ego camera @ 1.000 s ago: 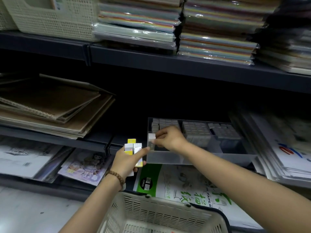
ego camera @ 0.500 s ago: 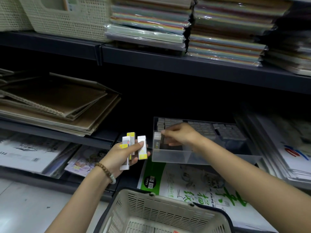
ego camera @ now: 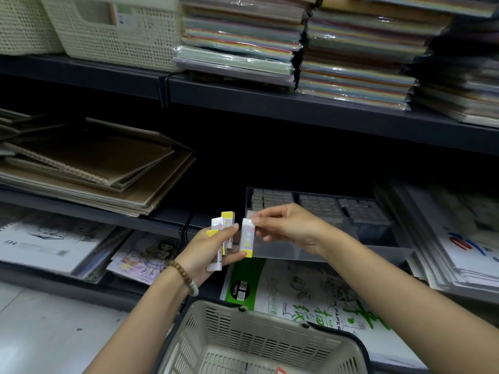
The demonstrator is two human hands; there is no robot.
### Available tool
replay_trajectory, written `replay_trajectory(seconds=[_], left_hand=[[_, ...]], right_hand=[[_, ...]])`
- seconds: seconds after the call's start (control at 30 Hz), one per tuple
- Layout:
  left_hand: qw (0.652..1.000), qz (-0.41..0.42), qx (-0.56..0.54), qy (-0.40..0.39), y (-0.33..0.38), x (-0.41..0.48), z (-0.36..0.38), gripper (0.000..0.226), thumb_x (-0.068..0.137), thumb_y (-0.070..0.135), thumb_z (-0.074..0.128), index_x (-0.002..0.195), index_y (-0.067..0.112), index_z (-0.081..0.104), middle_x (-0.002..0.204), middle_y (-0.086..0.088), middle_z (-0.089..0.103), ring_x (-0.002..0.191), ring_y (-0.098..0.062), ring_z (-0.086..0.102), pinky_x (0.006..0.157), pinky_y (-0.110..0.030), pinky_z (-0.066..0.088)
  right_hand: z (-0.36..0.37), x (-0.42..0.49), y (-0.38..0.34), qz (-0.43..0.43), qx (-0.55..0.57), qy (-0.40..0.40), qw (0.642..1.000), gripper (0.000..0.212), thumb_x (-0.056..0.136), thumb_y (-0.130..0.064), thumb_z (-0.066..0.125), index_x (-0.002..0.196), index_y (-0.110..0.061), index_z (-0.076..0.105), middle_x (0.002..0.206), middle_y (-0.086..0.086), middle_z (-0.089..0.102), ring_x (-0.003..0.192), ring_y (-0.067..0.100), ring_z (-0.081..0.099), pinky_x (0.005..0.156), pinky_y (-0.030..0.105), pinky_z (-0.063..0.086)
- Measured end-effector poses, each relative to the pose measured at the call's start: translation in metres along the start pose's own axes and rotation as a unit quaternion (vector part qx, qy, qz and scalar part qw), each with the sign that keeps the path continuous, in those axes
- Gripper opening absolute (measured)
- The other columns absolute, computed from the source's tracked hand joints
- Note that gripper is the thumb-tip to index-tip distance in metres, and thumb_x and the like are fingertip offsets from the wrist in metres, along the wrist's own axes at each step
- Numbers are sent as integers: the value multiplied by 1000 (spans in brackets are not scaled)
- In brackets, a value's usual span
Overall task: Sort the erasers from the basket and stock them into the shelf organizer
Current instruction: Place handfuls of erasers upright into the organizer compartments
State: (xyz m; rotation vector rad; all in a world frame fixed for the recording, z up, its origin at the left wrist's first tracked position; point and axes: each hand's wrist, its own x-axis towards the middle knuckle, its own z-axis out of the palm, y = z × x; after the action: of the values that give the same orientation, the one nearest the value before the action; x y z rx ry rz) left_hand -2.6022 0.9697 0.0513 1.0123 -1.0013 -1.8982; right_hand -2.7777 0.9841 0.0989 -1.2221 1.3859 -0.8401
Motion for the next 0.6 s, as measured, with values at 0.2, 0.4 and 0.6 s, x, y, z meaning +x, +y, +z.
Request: replay_trajectory(seconds=[0.2, 0.4, 0.6], left_hand=[[996, -16, 30, 81, 2, 1, -12, 43, 58, 40, 78, 91, 15, 68, 76, 4, 74, 70, -11, 72, 43, -14, 46], [990, 17, 117, 75, 1, 0, -14, 31, 76, 36, 70, 99, 16, 64, 74, 8, 73, 58, 1, 64, 40, -12, 40], [995, -21, 96, 1, 8, -5, -19, 26, 77, 23, 72, 99, 10, 67, 93, 4, 74, 56, 2, 60, 33, -10, 31]], right_hand=[[-9, -4, -3, -3, 68, -3, 998, 14, 93, -10, 55, 103, -5, 63, 87, 3, 68, 73, 6, 66, 66, 15, 55], [-5, -5, 1, 27, 107, -2, 994, 17, 97, -8, 47, 109, -2, 57, 82, 6, 60, 67, 11, 58, 54, 15, 51], [-11, -6, 2, 19, 131, -6, 991, 25, 92, -6, 54, 116, 1, 59, 77, 1, 68, 64, 5, 61, 56, 14, 48]])
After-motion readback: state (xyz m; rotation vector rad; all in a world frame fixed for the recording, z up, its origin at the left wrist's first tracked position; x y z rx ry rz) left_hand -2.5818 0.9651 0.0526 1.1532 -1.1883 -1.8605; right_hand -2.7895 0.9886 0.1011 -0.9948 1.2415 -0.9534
